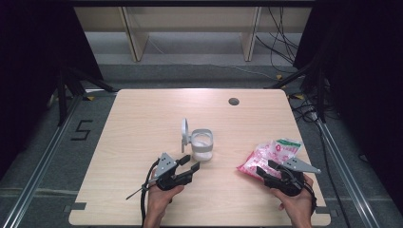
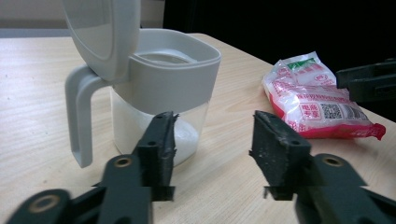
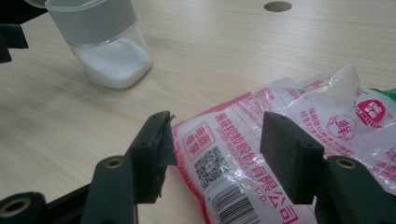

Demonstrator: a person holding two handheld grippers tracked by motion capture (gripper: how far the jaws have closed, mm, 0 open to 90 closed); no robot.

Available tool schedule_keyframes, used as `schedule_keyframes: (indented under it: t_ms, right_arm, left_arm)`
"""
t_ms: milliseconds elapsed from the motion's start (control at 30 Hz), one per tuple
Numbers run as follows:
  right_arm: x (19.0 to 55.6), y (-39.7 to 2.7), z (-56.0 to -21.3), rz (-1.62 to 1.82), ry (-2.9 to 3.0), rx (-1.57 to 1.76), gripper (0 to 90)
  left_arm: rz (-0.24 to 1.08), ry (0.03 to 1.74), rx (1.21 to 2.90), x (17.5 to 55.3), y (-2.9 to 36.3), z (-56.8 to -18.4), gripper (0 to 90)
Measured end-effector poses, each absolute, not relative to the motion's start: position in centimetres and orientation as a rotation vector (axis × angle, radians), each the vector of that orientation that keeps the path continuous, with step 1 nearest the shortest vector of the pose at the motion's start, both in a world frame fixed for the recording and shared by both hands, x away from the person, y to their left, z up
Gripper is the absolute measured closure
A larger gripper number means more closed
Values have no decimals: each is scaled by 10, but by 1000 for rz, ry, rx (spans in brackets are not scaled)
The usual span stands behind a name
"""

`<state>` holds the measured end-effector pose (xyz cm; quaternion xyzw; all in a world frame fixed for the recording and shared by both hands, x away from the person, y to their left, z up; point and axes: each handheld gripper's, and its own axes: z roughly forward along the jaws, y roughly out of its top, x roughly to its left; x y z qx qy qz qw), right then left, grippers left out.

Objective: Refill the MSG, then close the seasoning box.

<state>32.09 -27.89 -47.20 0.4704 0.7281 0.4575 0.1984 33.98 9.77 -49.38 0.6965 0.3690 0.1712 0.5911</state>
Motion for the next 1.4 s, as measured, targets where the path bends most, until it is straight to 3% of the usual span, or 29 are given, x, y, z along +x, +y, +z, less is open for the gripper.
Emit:
schedule_keyframes:
  t_ms: [267,467,1400]
  right_arm:
    - [320,-277,-474,1287,2054,1307,439]
    - [318,-275,-474,1267,2054,1297,439]
    - [314,-264,-475,1291,2081,1300,437]
  left_arm:
    - [463,842,1656,336,107,-485,787]
    - [518,859,1651,337,116,-479,877]
    - [605,914,1655,362,130,-461,892]
